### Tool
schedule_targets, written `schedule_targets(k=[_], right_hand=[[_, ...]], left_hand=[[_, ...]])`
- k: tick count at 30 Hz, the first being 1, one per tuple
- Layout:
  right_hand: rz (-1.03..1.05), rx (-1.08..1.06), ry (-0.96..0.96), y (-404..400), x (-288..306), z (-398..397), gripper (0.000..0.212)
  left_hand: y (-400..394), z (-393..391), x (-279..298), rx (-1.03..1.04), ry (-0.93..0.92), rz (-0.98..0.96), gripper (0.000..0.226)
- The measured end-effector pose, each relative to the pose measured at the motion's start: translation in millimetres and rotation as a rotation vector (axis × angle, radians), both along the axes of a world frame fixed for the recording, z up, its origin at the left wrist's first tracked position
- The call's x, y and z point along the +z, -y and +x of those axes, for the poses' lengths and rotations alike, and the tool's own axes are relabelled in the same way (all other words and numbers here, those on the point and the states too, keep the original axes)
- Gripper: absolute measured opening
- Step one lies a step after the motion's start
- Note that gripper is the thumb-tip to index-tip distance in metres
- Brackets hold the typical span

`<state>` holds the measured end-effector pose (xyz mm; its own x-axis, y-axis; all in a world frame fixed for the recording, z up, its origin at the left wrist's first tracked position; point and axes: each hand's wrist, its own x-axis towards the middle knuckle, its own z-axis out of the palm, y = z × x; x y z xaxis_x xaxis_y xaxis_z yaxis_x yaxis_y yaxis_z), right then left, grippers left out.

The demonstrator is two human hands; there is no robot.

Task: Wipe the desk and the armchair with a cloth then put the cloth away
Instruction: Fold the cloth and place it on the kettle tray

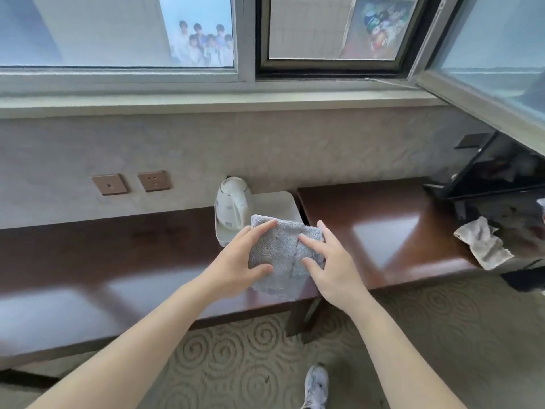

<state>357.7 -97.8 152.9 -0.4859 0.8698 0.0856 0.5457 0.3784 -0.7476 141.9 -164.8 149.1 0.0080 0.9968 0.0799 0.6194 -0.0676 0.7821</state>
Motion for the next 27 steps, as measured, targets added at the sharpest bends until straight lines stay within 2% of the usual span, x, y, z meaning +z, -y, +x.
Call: schedule_targets(k=[9,17,22,27], right_hand=[[-0.067,0.096,-0.022,-141.6,-44.0,-4.0,0.045],[-0.178,0.117,0.104,-240.4,-89.2,-8.5,0.042],[-0.246,0.099,0.218,-281.1,-133.5,-39.0,0.043],[-0.224,0.137,0.281,-315.2,-175.9,-84.5,0.045]], left_hand=[[-109.2,-8.7,-41.7,0.142,-0.092,-0.189,0.092],[-192.2,10.1,-91.6,0.260,-0.035,-0.326,0.092],[-248.8,-6.9,-135.7,0.303,-0.073,-0.422,0.086],[-303.7,-38.4,-182.6,0.350,-0.158,-0.484,0.080]])
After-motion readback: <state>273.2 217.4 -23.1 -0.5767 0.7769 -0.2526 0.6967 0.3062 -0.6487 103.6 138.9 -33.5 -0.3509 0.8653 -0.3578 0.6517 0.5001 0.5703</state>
